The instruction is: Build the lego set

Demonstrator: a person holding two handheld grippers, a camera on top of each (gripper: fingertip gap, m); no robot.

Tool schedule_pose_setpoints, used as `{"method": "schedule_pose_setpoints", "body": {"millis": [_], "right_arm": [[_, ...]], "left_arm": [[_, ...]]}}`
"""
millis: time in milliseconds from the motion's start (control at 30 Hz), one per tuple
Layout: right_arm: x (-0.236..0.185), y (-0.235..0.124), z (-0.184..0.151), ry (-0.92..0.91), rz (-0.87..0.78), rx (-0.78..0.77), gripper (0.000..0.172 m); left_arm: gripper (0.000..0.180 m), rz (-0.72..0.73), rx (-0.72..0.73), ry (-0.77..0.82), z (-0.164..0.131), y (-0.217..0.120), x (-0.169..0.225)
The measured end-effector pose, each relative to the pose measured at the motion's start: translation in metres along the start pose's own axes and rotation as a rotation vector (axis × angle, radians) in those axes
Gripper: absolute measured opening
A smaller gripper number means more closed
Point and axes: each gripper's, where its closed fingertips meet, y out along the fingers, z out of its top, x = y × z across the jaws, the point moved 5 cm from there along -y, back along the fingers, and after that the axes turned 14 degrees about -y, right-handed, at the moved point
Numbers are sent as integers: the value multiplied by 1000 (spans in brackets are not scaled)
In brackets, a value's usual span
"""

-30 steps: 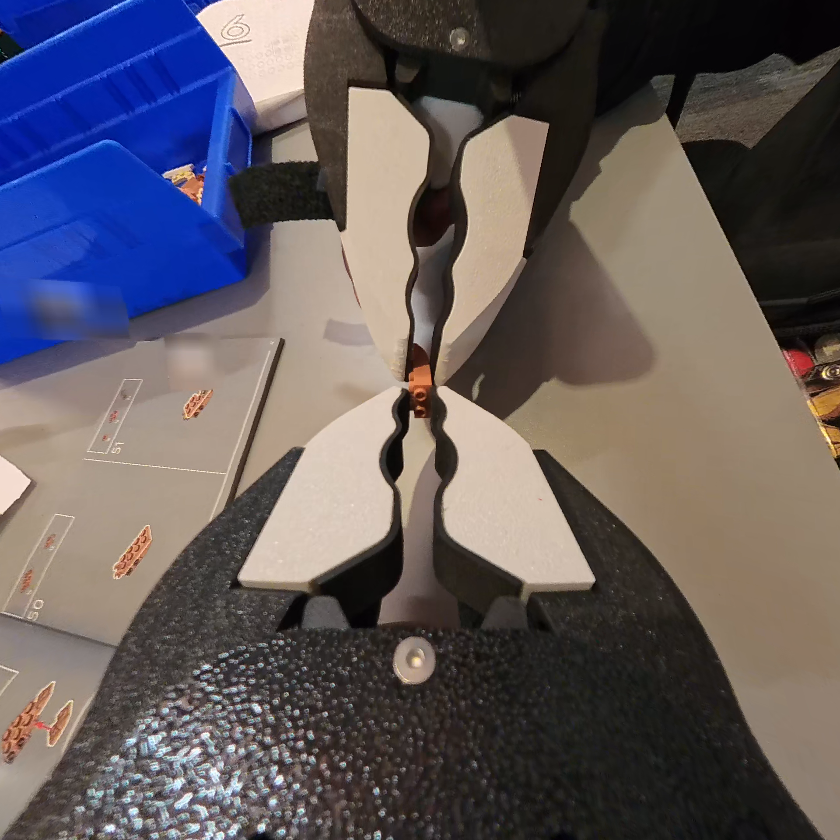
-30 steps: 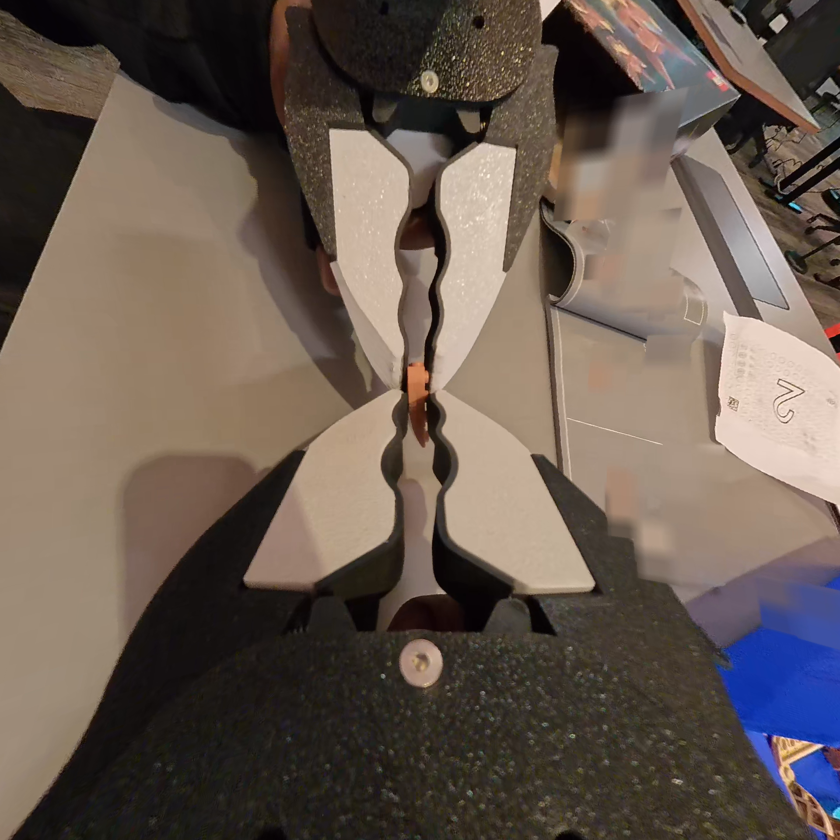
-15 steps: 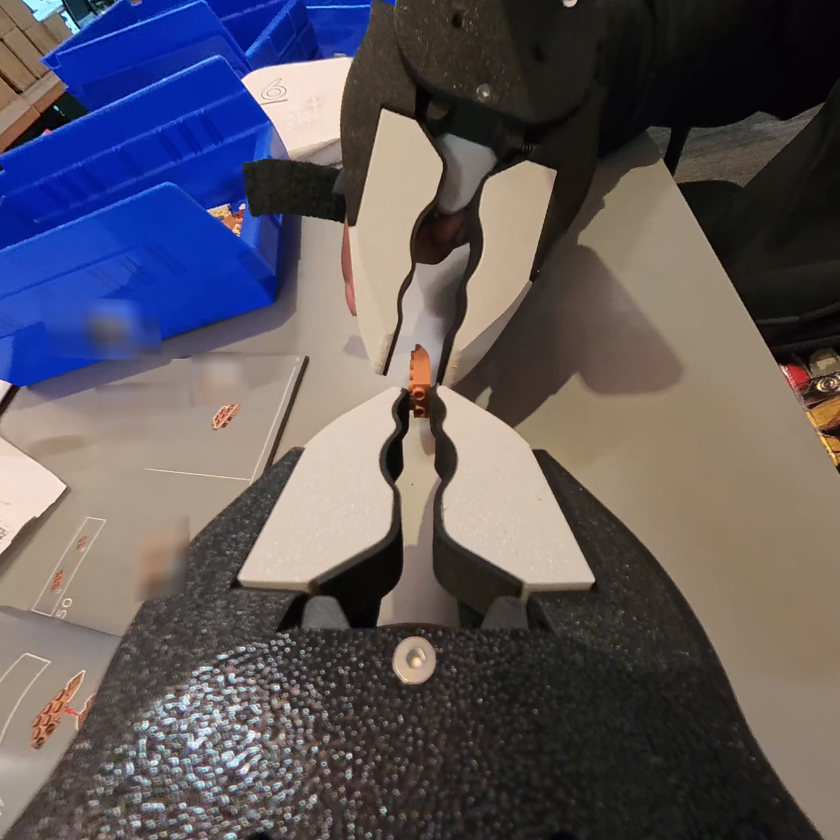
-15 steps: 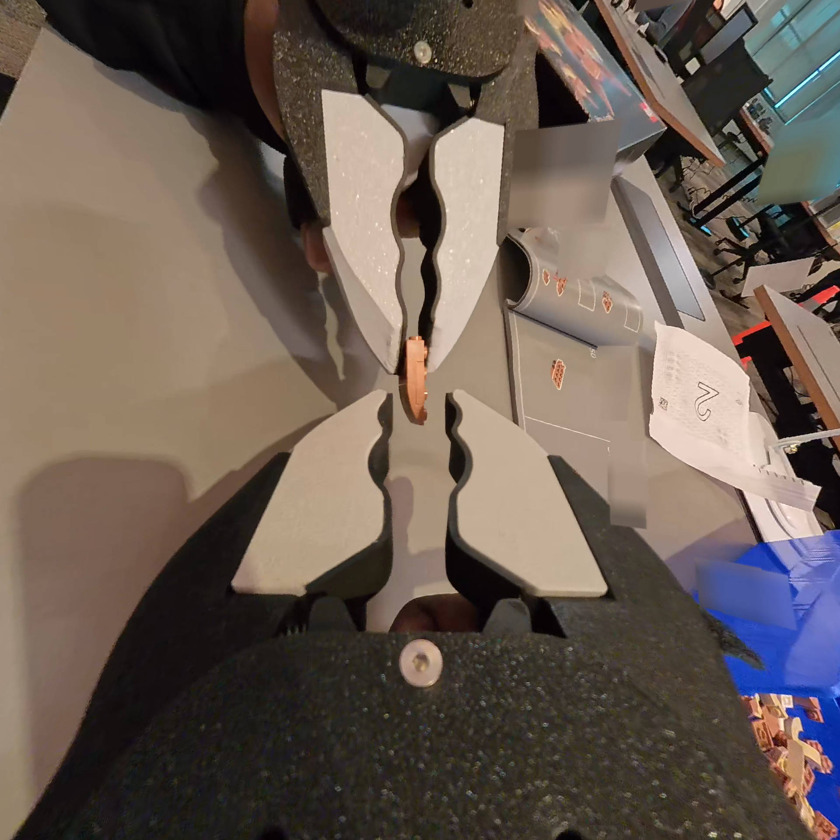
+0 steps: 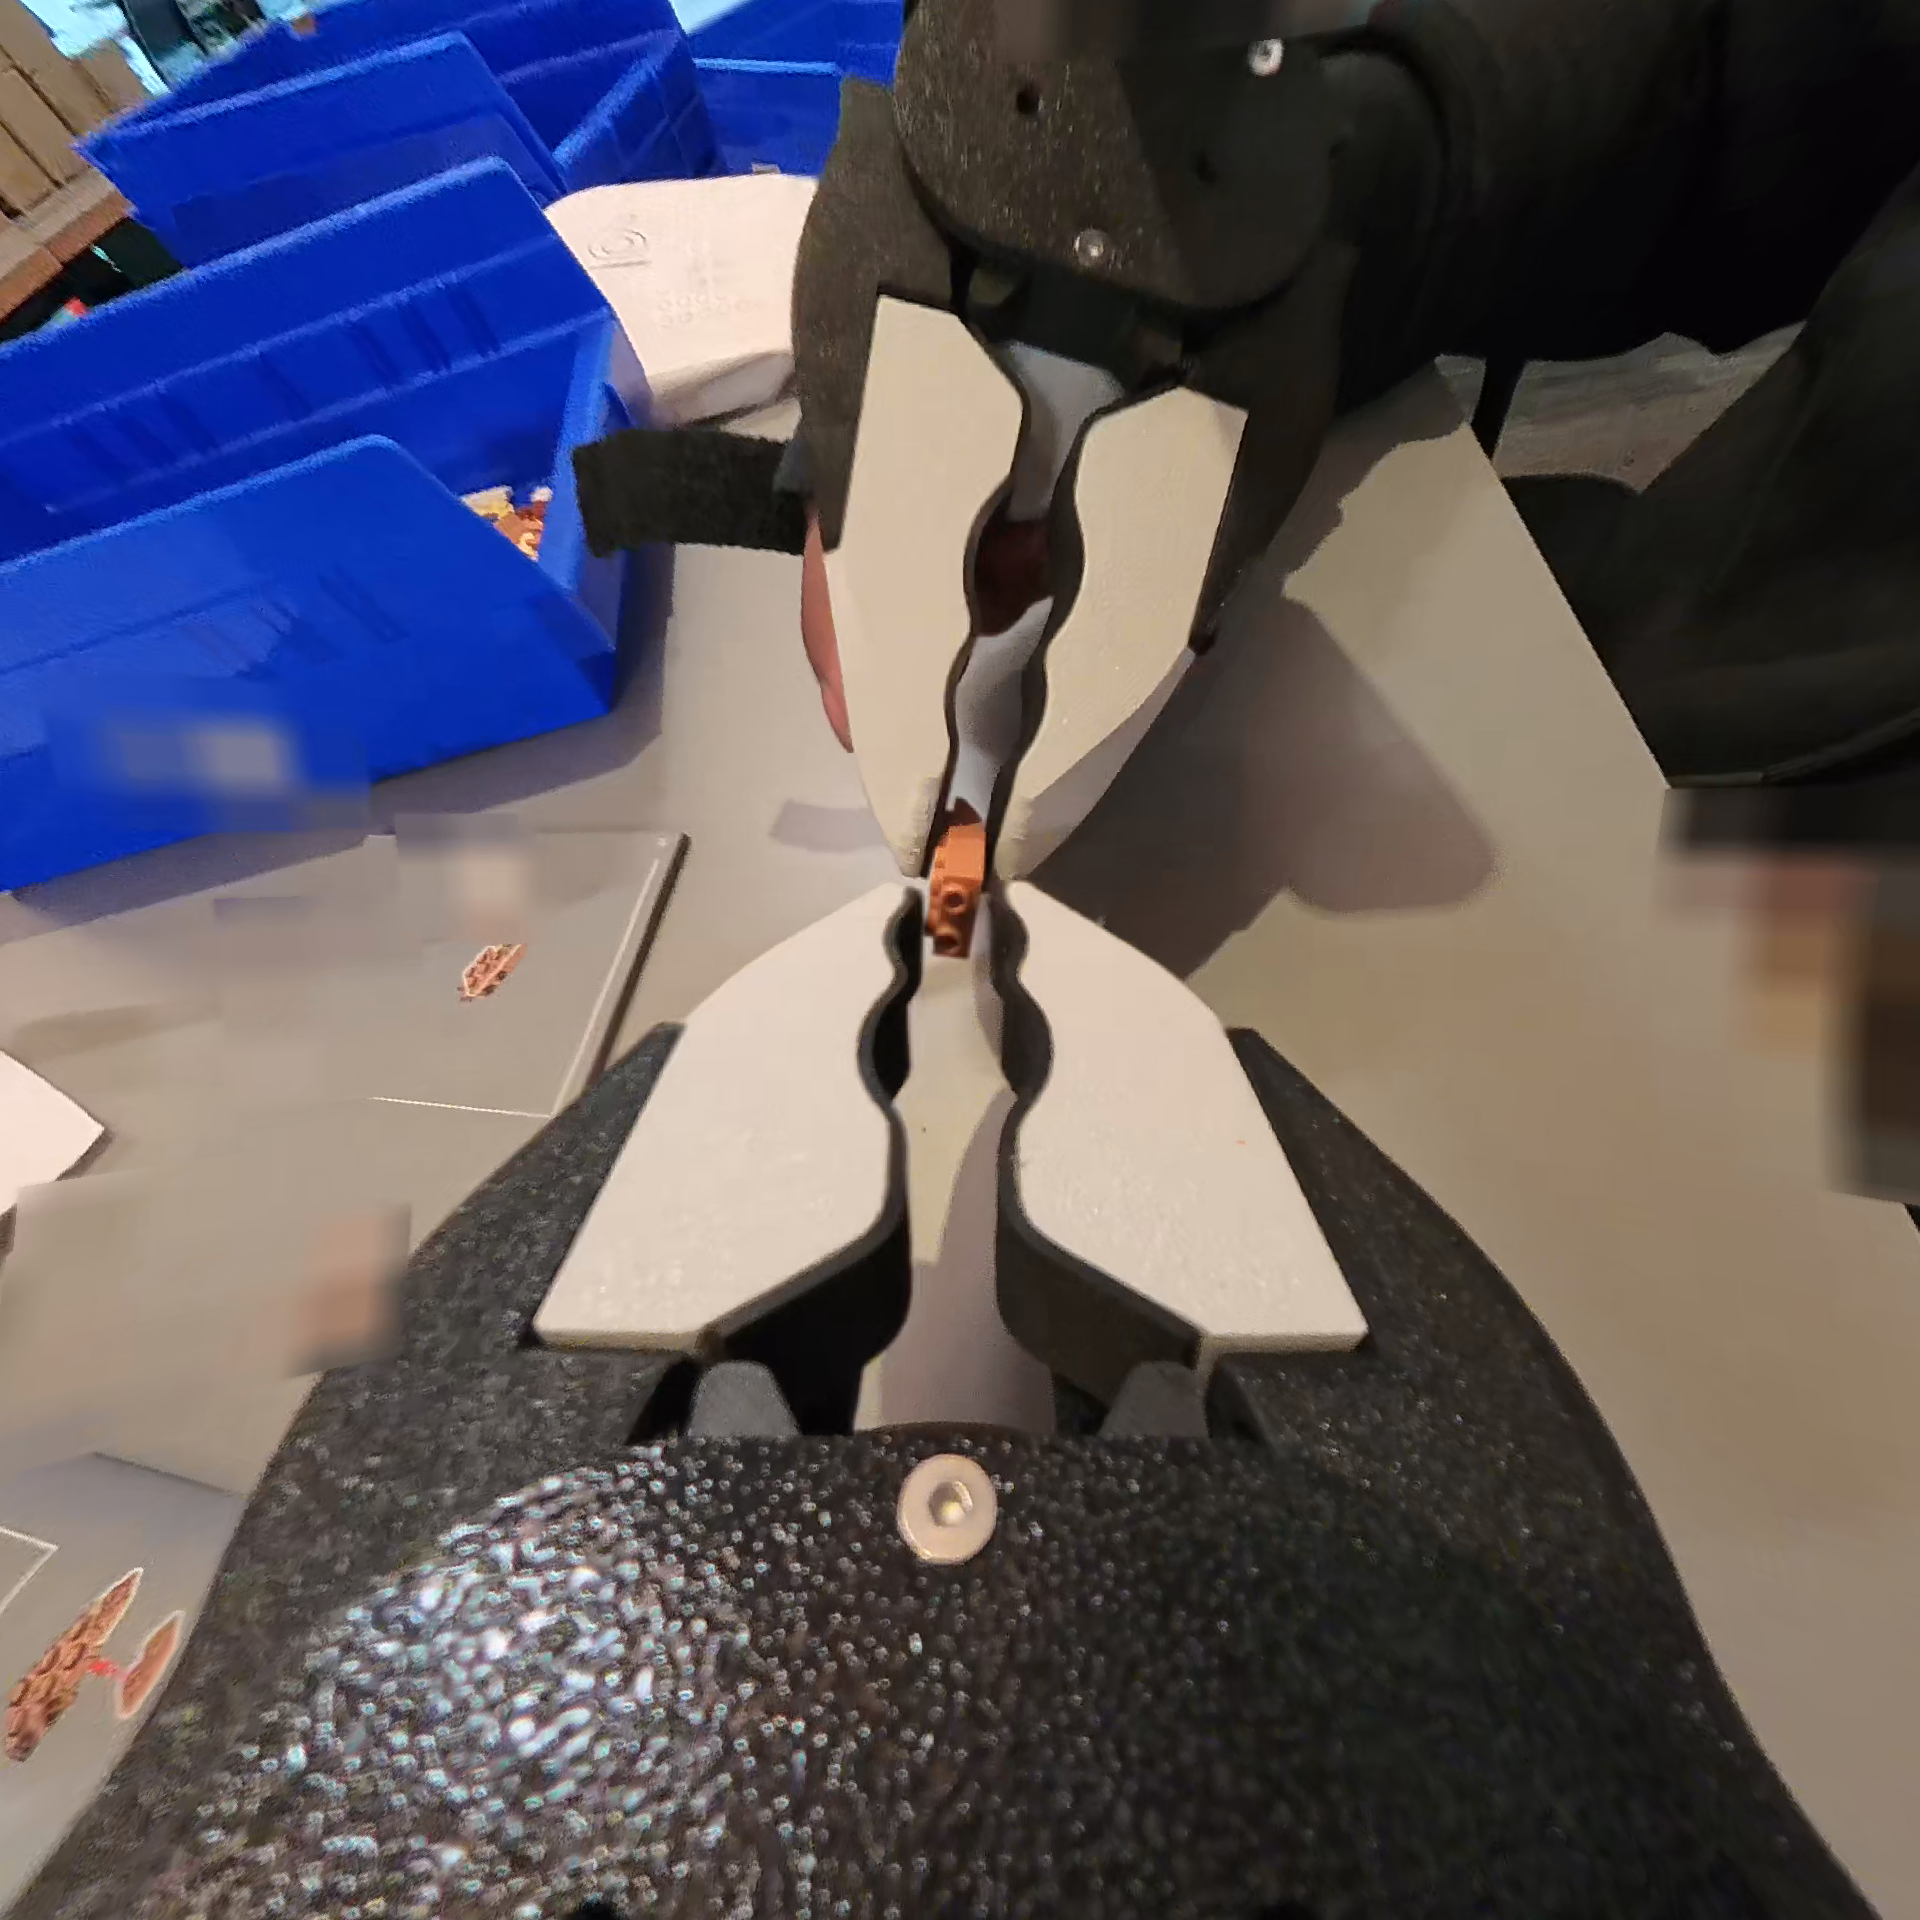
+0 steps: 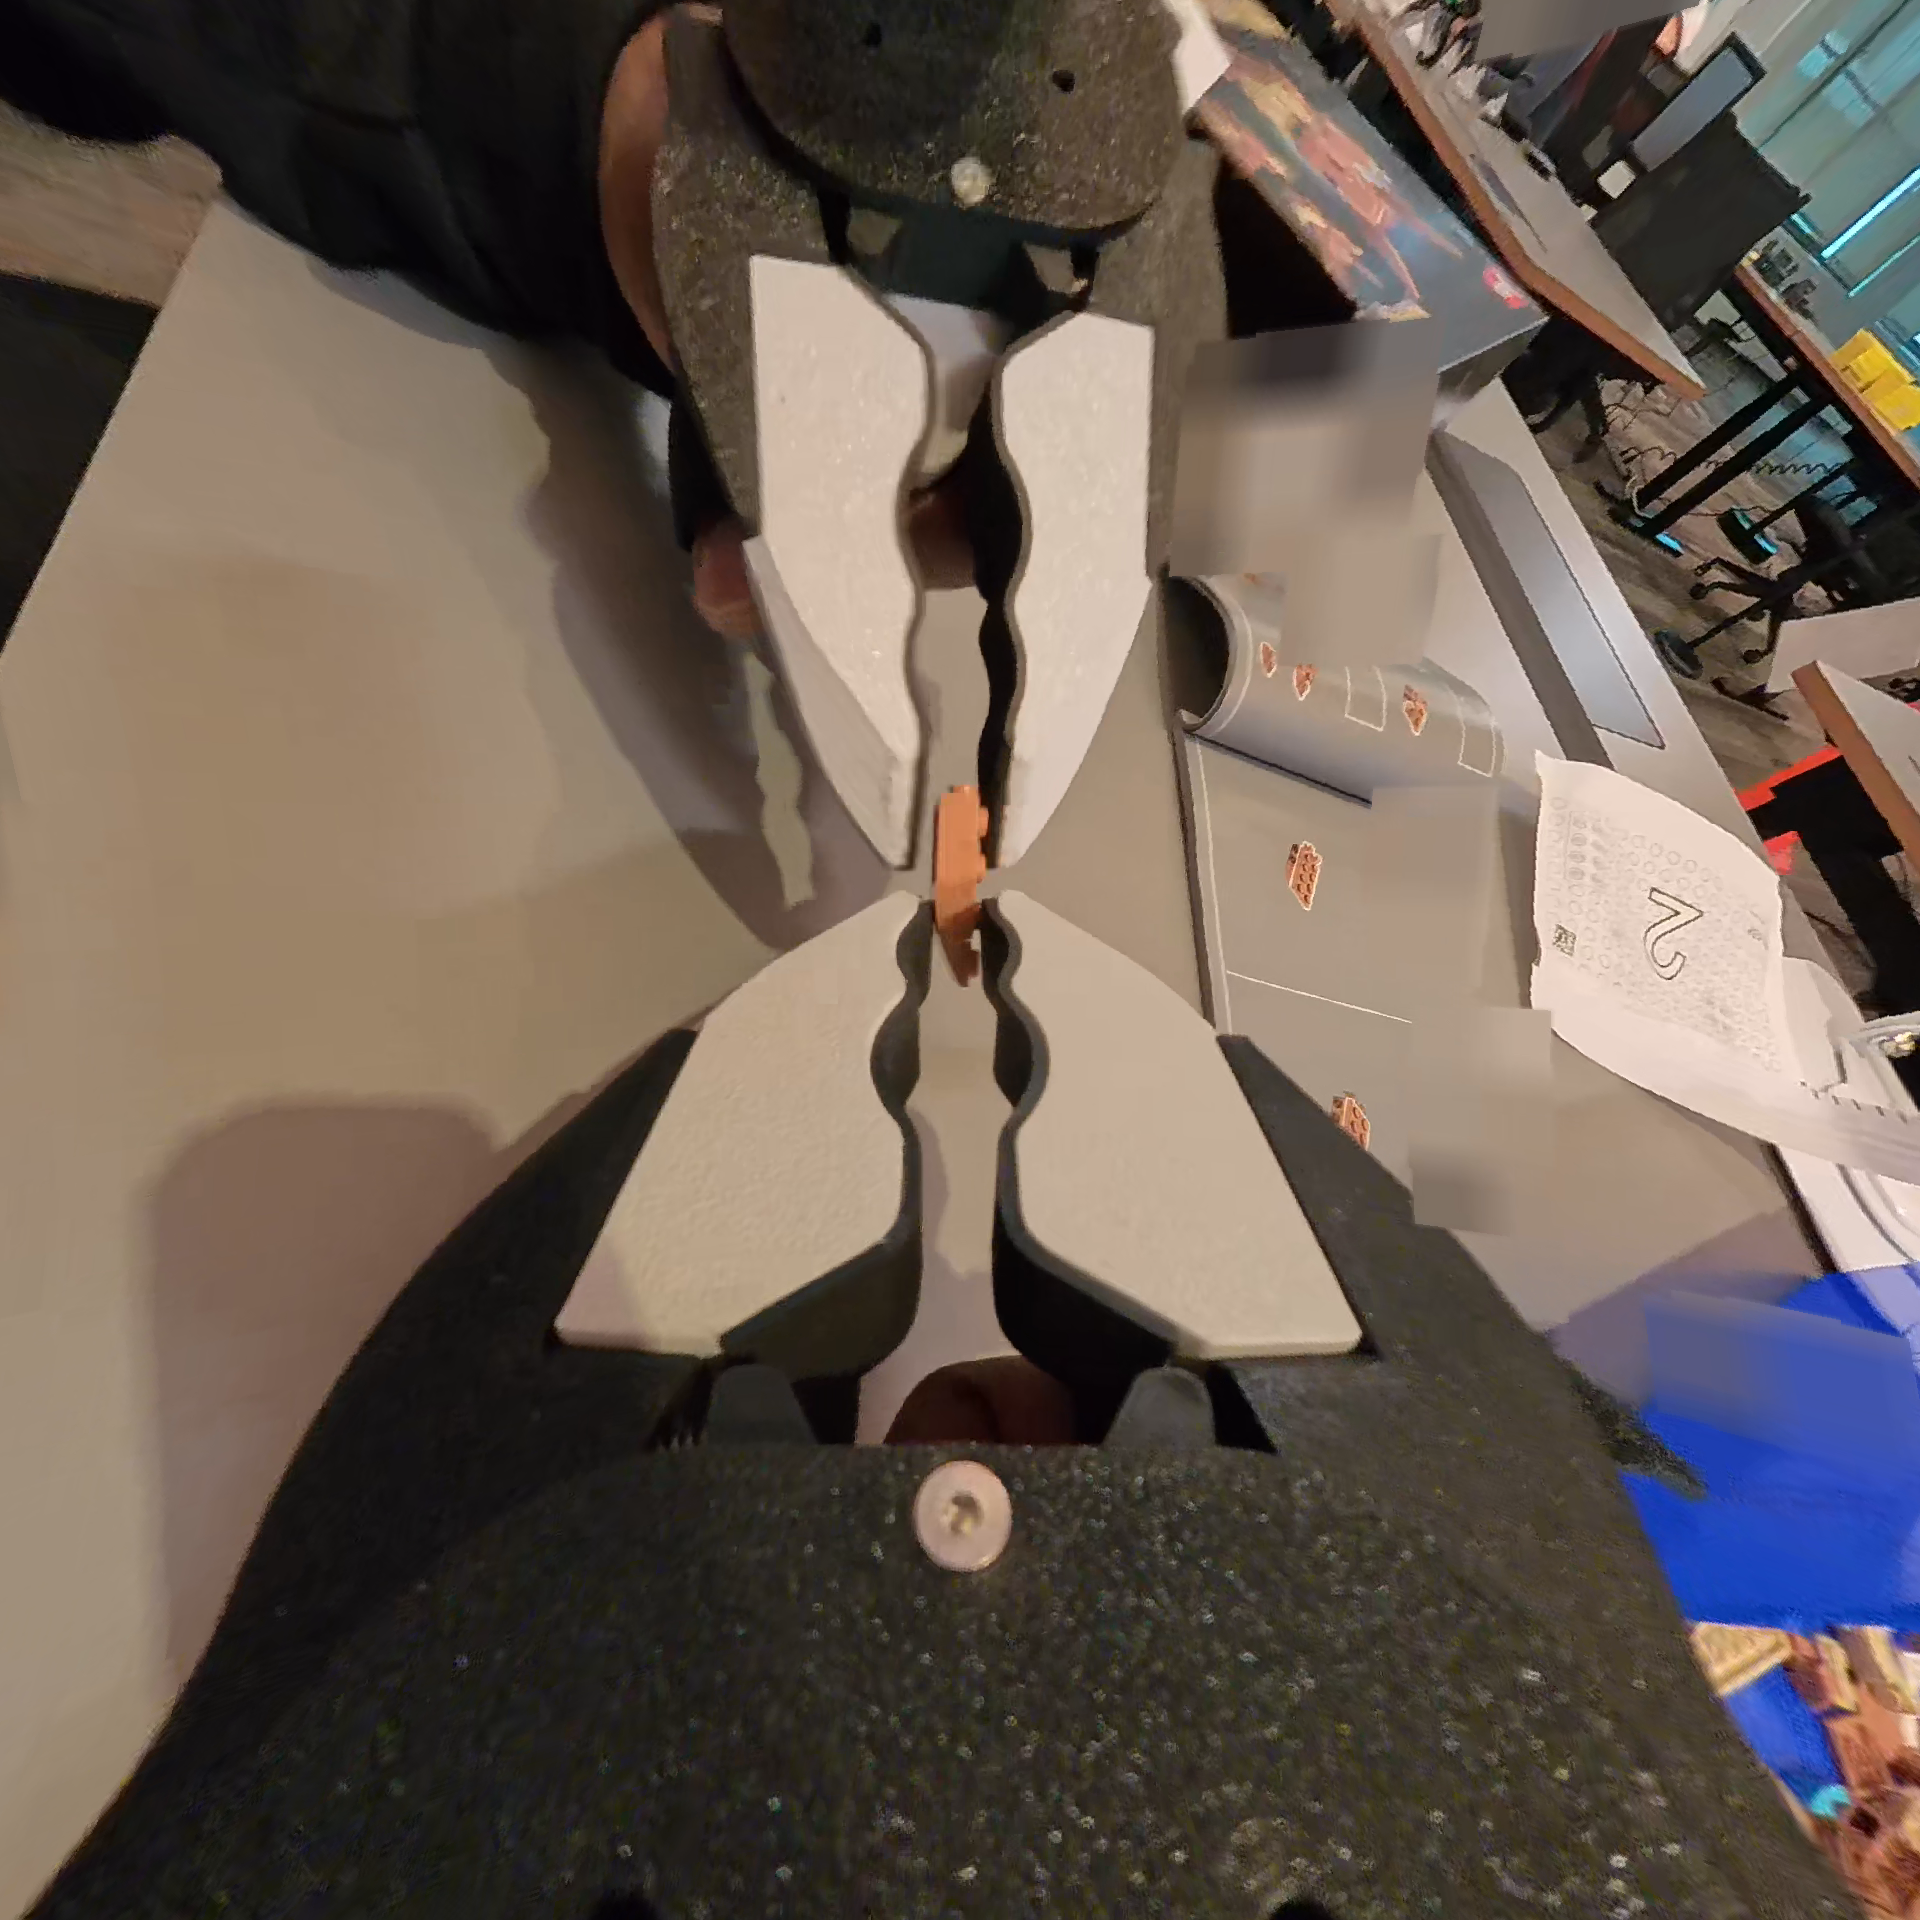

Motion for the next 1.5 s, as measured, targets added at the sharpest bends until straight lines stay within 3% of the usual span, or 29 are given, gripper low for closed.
{"method": "schedule_pose_setpoints", "body": {"millis": [167, 333, 533, 800, 1500], "right_arm": [[23, -18, 7, 280, -20, 254, 8], [39, -42, 21, 568, 58, 719, 8], [43, -57, 25, 639, 131, 990, 8], [38, -59, 31, 607, 170, 1047, 8], [34, -49, 31, 513, 98, 920, 8]], "left_arm": [[35, 12, 163, -66, 18, -12, -5], [32, -47, 347, -150, 43, -21, 1], [28, -60, 546, -172, 76, -27, 16], [19, -87, 589, -244, 79, -19, 18], [8, -69, 551, -171, 76, -18, 23]]}}
